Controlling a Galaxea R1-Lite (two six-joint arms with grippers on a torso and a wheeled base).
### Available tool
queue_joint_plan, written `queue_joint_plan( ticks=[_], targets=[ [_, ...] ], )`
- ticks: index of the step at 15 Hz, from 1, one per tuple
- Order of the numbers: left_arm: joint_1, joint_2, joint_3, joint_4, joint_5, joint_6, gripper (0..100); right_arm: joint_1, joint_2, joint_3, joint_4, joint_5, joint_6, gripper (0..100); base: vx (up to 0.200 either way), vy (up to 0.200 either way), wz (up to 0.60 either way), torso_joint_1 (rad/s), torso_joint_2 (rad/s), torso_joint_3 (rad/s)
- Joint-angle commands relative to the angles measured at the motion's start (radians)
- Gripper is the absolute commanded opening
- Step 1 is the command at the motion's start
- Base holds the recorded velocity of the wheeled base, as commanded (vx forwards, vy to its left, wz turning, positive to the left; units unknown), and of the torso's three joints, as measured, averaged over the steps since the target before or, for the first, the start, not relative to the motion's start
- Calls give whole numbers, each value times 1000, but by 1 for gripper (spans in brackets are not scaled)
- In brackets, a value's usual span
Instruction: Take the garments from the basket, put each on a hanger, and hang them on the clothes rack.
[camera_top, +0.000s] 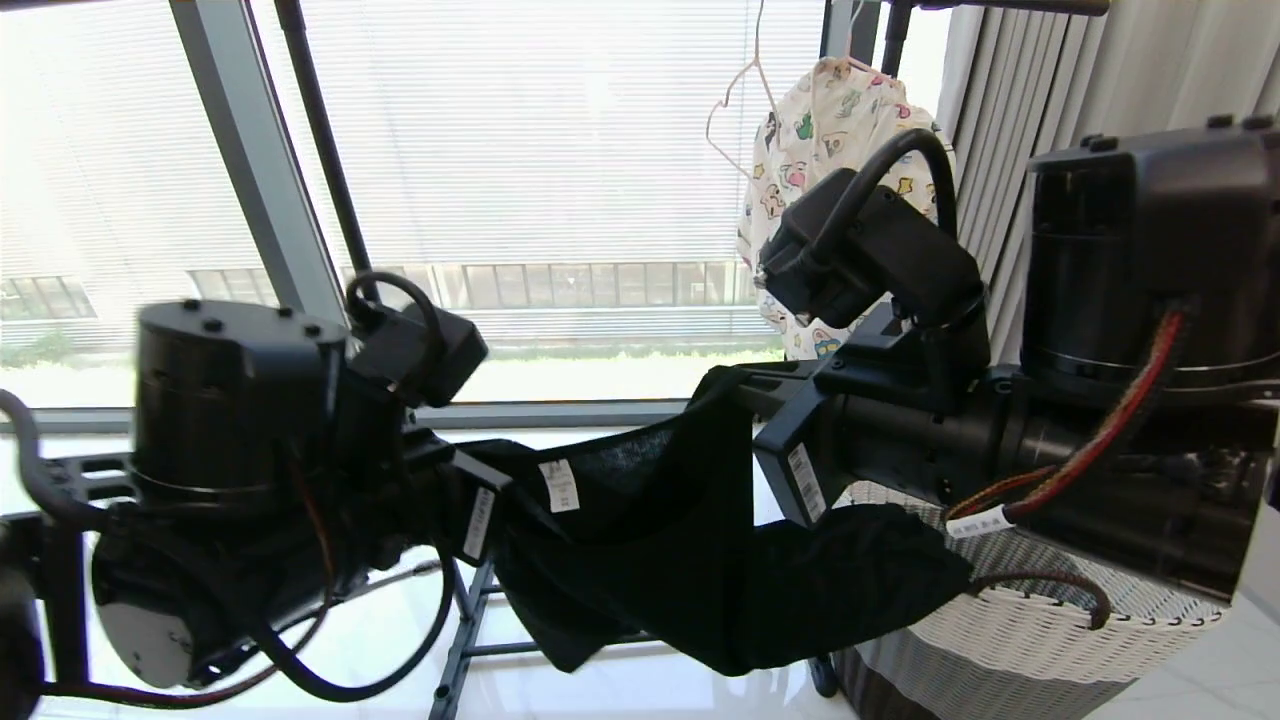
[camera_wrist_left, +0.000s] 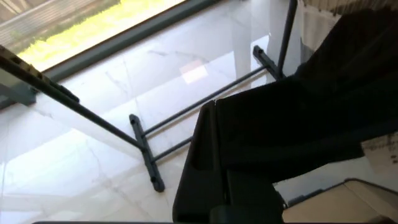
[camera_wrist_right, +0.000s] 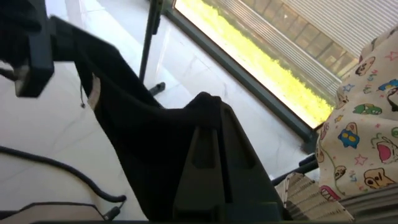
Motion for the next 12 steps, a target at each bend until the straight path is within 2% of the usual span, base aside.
queue_joint_plan(
  ticks=[1, 3, 5, 7, 9, 10, 12],
  targets=[
    [-32, -82, -79, 36, -62, 51, 0, -18, -4, -3, 7, -46, -4, 0, 0, 0, 0, 0, 0, 0],
    [-89, -85, -162, 154, -146, 103, 0, -48, -63, 9, 61, -75, -4, 0, 0, 0, 0, 0, 0, 0],
    [-123, -56, -264, 254, -177, 105, 0, -91, -144, 41, 113, -77, -4, 0, 0, 0, 0, 0, 0, 0],
    [-129, -15, -343, 262, -180, 114, 0, -122, -214, 67, 147, -77, -4, 0, 0, 0, 0, 0, 0, 0],
    [-143, 14, -421, 269, -198, 158, 0, -131, -271, 62, 194, -77, -4, 0, 0, 0, 0, 0, 0, 0],
    [-146, 18, -452, 297, -218, 178, 0, -139, -285, 59, 200, -77, -6, 0, 0, 0, 0, 0, 0, 0],
    [-158, 5, -510, 420, -246, 194, 0, -151, -286, 41, 199, -72, -13, 0, 0, 0, 0, 0, 0, 0]
  ],
)
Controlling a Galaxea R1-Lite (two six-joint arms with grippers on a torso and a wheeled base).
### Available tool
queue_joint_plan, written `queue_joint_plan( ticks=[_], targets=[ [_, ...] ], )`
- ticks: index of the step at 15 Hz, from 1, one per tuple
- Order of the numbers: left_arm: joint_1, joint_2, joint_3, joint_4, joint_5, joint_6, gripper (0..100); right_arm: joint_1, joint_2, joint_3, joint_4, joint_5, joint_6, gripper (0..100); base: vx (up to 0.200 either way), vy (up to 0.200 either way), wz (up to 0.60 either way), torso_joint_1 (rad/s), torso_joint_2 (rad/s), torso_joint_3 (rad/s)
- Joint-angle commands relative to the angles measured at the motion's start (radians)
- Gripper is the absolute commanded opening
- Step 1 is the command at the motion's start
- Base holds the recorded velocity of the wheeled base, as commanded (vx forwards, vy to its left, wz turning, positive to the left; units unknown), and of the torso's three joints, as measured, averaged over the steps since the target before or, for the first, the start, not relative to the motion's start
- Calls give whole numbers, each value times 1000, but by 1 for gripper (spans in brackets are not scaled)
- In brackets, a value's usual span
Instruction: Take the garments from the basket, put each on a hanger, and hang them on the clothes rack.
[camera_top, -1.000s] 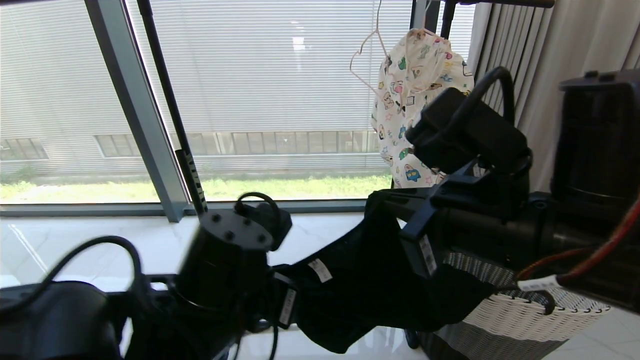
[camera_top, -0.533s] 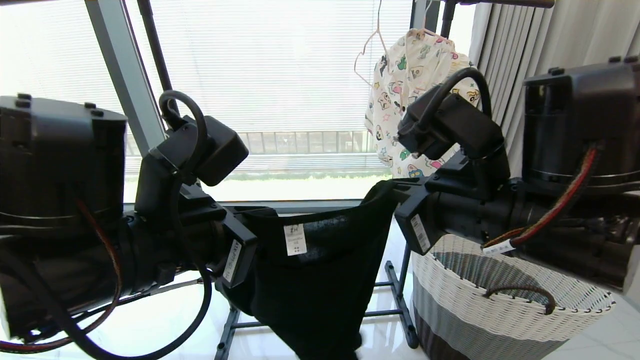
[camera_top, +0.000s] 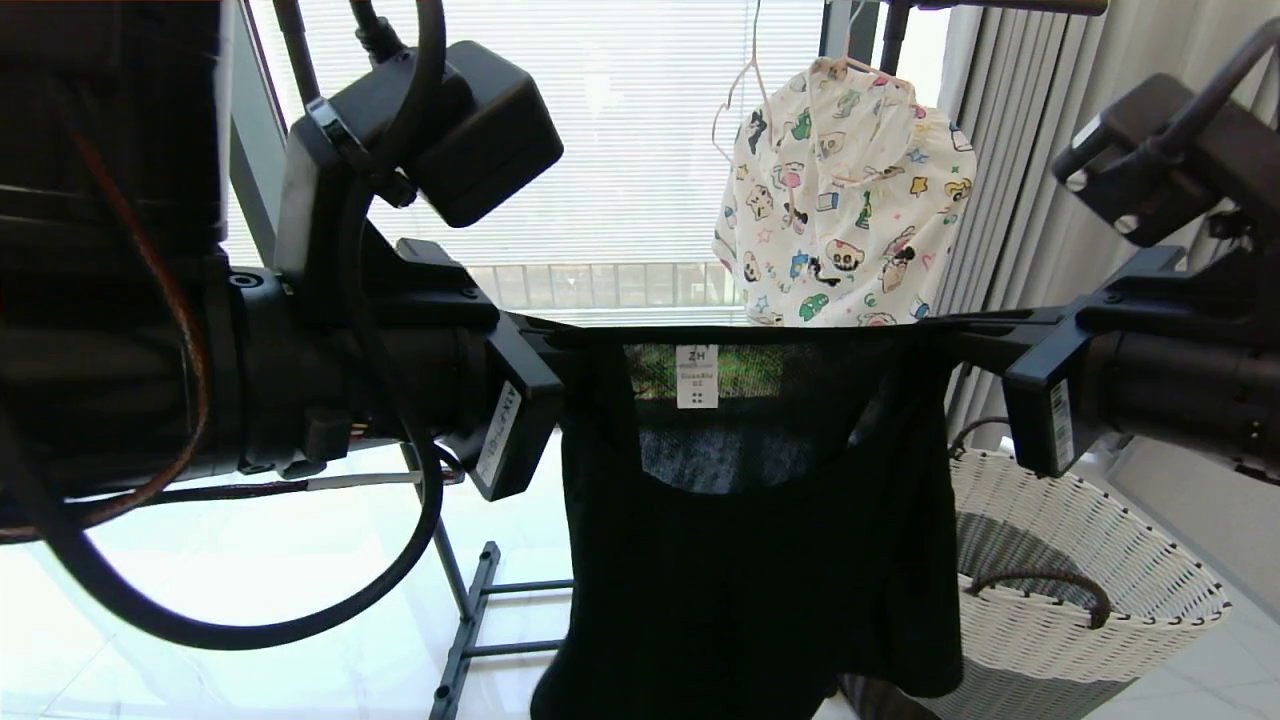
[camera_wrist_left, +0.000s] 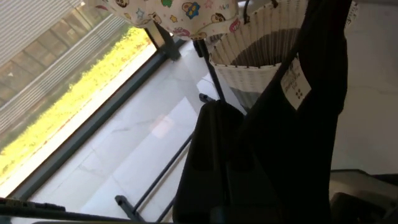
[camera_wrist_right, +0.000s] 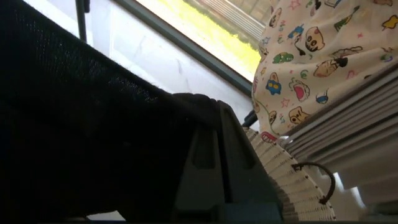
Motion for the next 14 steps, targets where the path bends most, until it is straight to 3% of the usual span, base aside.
queue_joint_plan(
  ticks=[1, 3, 7, 10, 11, 14],
  targets=[
    [-14, 2, -53, 49, -5, 3, 0, -9, -28, -18, -2, 2, -3, 0, 0, 0, 0, 0, 0, 0],
    [-29, -26, -107, 190, -7, 3, 0, -9, -14, -60, -4, 4, -3, 0, 0, 0, 0, 0, 0, 0],
    [-29, -23, -112, 213, -7, 6, 0, -9, -21, -61, 6, 2, -5, 0, 0, 0, 0, 0, 0, 0],
    [-3, 40, -144, 132, -8, 89, 0, 27, -103, -52, 138, 7, -8, 0, 0, 0, 0, 0, 0, 0],
    [6, 83, -159, 54, -16, 109, 0, 68, -147, -48, 204, 17, -8, 0, 0, 0, 0, 0, 0, 0],
    [8, 152, -245, 15, -65, 110, 0, 224, -186, -45, 282, 30, -8, 0, 0, 0, 0, 0, 0, 0]
  ],
)
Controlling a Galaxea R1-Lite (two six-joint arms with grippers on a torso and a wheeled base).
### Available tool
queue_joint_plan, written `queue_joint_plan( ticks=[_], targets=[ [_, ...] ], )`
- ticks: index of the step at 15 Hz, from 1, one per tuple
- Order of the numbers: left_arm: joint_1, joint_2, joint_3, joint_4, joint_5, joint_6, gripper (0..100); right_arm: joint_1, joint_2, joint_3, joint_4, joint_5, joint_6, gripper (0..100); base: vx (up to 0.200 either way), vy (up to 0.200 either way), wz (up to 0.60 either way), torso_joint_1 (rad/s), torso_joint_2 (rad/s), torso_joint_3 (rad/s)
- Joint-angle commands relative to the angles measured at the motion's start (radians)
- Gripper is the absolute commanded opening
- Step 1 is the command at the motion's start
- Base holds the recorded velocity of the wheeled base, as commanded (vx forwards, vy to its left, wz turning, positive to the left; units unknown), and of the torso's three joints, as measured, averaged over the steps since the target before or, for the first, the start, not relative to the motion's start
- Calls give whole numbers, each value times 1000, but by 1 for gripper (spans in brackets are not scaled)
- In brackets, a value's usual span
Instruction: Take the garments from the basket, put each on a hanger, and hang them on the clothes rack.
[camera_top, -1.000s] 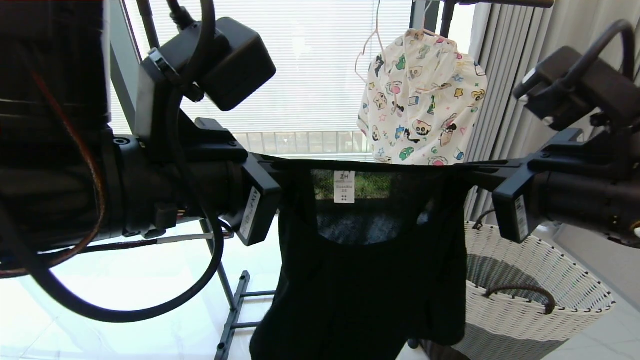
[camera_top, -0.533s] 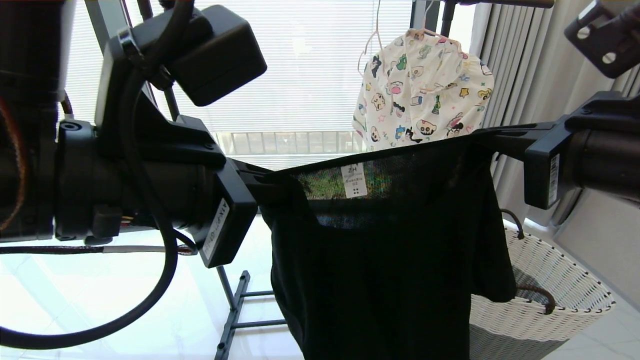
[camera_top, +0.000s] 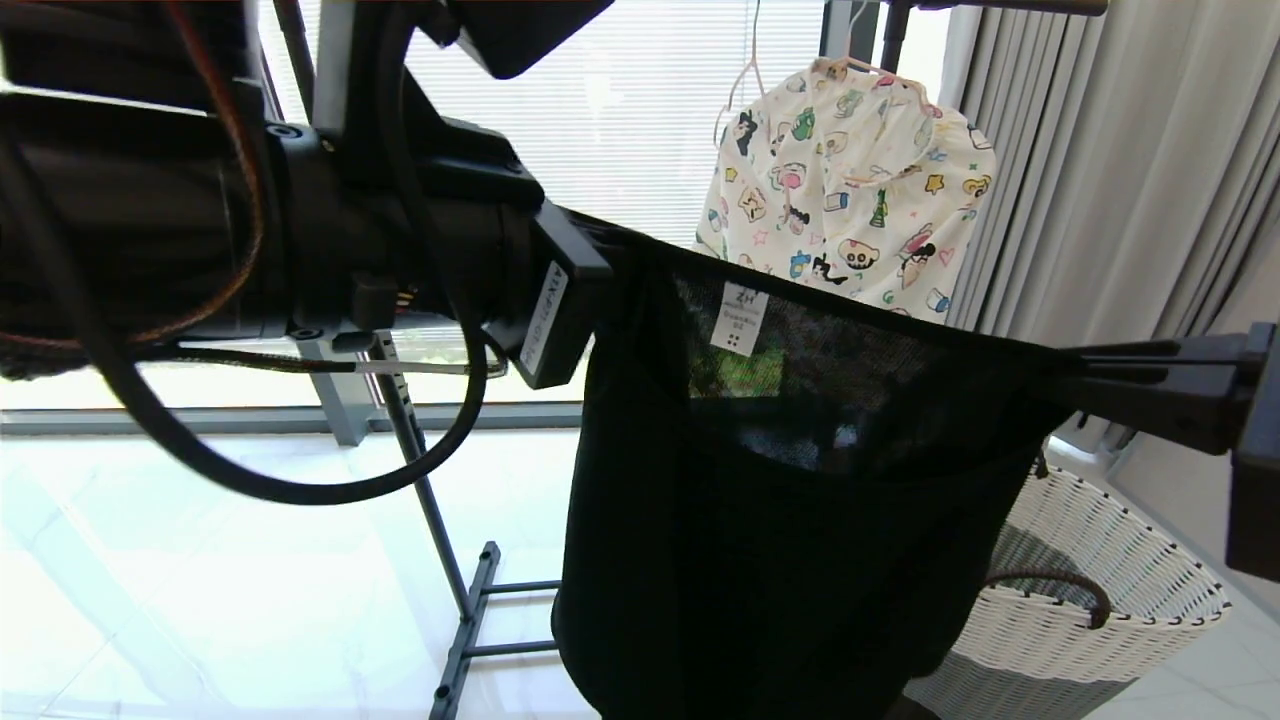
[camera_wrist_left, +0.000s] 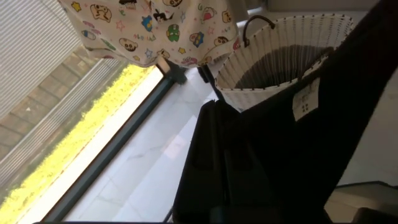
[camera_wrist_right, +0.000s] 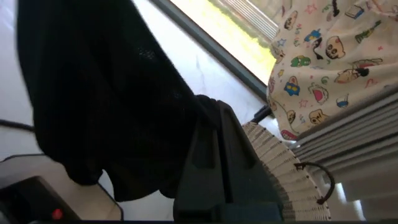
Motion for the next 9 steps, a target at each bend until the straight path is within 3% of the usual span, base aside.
queue_joint_plan(
  ticks=[1, 5, 7, 9],
  targets=[
    [3, 66, -52, -4, -9, 2, 0, 121, -34, 1, 19, 4, 0, 0, 0, 0, 0, 0, 0, 0],
    [6, 42, -39, 8, 5, -3, 0, 130, -2, 1, 12, -1, 4, 0, 0, 0, 0, 0, 0, 0],
    [6, -12, 13, 71, 28, -1, 0, 14, 32, -12, -29, 30, 26, 0, 0, 0, 0, 0, 0, 0],
    [-8, -90, 65, 154, 25, -24, 0, -71, 108, -82, -144, 76, 26, 0, 0, 0, 0, 0, 0, 0]
  ],
)
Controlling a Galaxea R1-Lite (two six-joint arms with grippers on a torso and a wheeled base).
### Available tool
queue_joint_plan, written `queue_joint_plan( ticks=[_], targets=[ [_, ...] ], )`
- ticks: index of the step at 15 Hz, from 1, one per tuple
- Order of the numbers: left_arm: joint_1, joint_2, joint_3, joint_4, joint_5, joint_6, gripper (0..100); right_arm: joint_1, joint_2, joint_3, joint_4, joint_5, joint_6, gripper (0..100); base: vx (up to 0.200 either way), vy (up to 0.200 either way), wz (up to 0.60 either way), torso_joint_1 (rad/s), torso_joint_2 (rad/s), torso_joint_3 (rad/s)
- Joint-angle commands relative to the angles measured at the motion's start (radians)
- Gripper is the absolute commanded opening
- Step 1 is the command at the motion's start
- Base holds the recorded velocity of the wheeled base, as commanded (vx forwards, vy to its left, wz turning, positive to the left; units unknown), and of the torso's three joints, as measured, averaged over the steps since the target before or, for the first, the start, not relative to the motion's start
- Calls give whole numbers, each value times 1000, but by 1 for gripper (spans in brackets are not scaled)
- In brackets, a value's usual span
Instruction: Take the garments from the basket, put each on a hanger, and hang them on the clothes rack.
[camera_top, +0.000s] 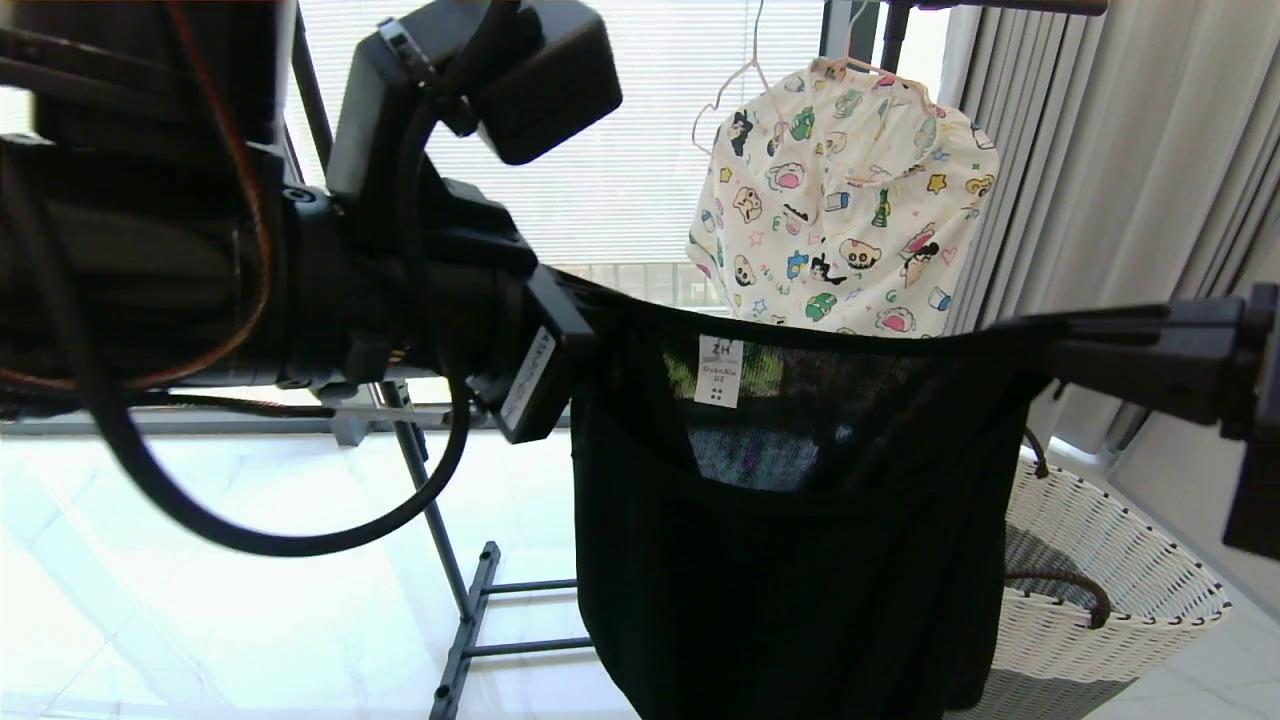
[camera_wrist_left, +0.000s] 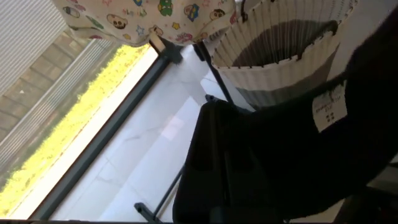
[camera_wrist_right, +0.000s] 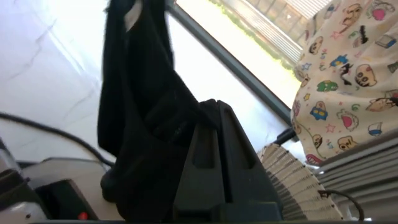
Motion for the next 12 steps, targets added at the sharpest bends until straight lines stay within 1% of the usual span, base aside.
queue_joint_plan(
  ticks=[1, 2, 3, 4, 6, 8, 9, 10, 11, 12],
  targets=[
    [-46, -95, 49, 73, 2, -63, 0, -90, 109, -107, -52, 27, 3, 0, 0, 0, 0, 0, 0, 0],
    [-97, -107, 50, 82, 8, -146, 0, -93, 140, -145, -52, 29, 3, 0, 0, 0, 0, 0, 0, 0],
    [-149, -118, 49, 82, 25, -208, 0, -93, 157, -167, -52, 29, 3, 0, 0, 0, 0, 0, 0, 0],
    [-181, -126, 54, 85, 48, -226, 0, -93, 166, -176, -52, 32, 3, 0, 0, 0, 0, 0, 0, 0],
    [-195, -138, 86, 85, 65, -225, 0, -93, 166, -176, -52, 32, 1, 0, 0, 0, 0, 0, 0, 0],
    [-192, -135, 95, 80, 71, -225, 0, -93, 158, -175, -49, 32, 3, 0, 0, 0, 0, 0, 0, 0],
    [-164, -103, 89, 50, 111, -226, 0, -93, 138, -168, -20, 30, 3, 0, 0, 0, 0, 0, 0, 0],
    [-118, -73, 90, -25, 160, -226, 0, -91, 114, -168, 43, 32, 4, 0, 0, 0, 0, 0, 0, 0],
    [-103, -47, 96, -113, 205, -225, 0, -88, 88, -170, 124, 35, 4, 0, 0, 0, 0, 0, 0, 0],
    [-103, -40, 95, -140, 225, -223, 0, -88, 82, -170, 155, 38, 4, 0, 0, 0, 0, 0, 0, 0]
  ],
)
